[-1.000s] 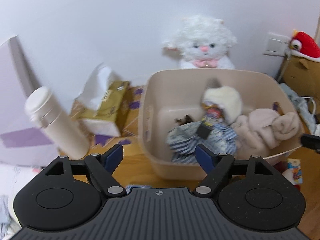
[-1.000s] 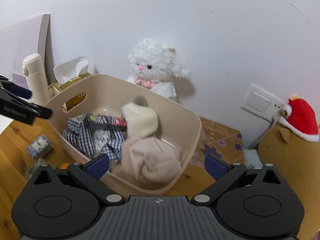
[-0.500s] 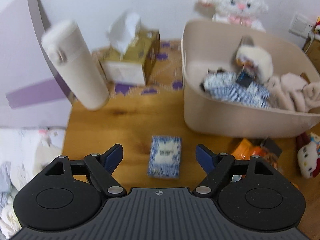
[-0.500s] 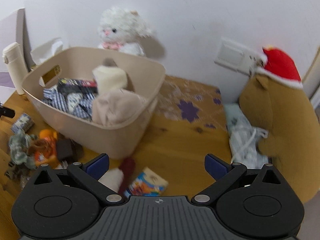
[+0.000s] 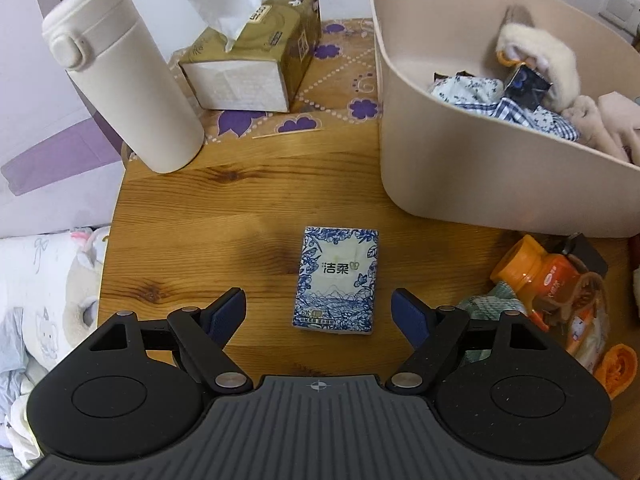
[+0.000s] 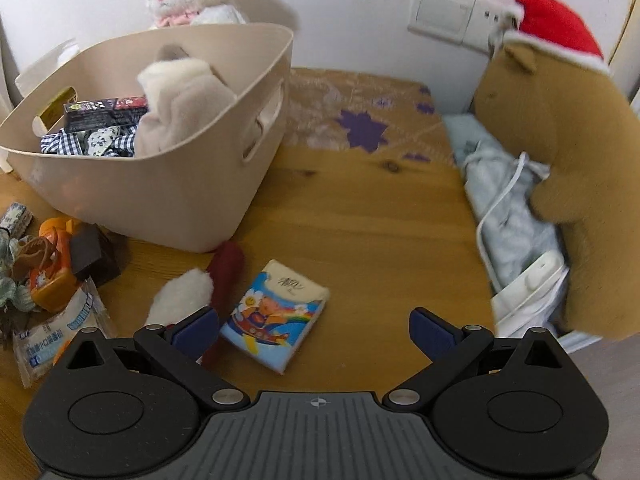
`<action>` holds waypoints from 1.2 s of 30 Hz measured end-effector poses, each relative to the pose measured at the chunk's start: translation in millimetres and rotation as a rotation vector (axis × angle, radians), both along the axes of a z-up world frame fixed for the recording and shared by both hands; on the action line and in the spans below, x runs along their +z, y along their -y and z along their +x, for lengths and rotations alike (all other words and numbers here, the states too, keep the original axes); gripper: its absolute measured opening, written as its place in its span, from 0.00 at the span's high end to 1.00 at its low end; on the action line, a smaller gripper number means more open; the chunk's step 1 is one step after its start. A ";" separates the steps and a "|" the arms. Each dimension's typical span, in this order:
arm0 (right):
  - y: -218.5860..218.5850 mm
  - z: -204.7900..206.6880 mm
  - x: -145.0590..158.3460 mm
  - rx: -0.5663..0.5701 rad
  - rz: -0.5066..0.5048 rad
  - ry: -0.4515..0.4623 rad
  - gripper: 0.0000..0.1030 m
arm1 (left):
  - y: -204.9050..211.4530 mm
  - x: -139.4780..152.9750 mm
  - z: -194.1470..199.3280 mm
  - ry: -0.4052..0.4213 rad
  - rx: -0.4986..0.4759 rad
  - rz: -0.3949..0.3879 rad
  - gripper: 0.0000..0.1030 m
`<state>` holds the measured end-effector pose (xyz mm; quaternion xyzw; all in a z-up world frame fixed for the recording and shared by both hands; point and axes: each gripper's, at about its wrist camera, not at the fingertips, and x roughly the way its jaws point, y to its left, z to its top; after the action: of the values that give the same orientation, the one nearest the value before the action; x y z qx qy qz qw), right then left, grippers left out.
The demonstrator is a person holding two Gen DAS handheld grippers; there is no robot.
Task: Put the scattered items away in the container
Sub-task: 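Reach the left gripper to the blue tissue pack while the right reaches the cartoon tissue pack, then grasp the blue tissue pack with the left gripper while the right grasps the cartoon tissue pack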
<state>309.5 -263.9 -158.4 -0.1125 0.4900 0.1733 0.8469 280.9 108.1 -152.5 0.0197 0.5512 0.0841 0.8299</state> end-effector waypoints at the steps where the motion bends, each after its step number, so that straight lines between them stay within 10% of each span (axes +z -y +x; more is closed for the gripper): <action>1: -0.9 1.3 -2.7 -0.007 0.004 -0.007 0.00 | 0.1 -1.8 1.8 -0.004 -0.001 0.001 0.21; 25: -6.8 23.9 -35.6 -0.091 0.041 -0.123 0.01 | -8.2 -24.1 20.7 -0.043 0.074 -0.053 0.20; 36: -14.8 20.2 -29.6 -0.029 0.027 -0.079 0.42 | -2.6 -20.7 18.0 0.014 0.020 -0.106 0.55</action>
<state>329.7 -249.1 -188.0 -0.0873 0.5224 0.1720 0.8306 298.9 110.7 -173.2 -0.0304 0.5493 0.0635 0.8327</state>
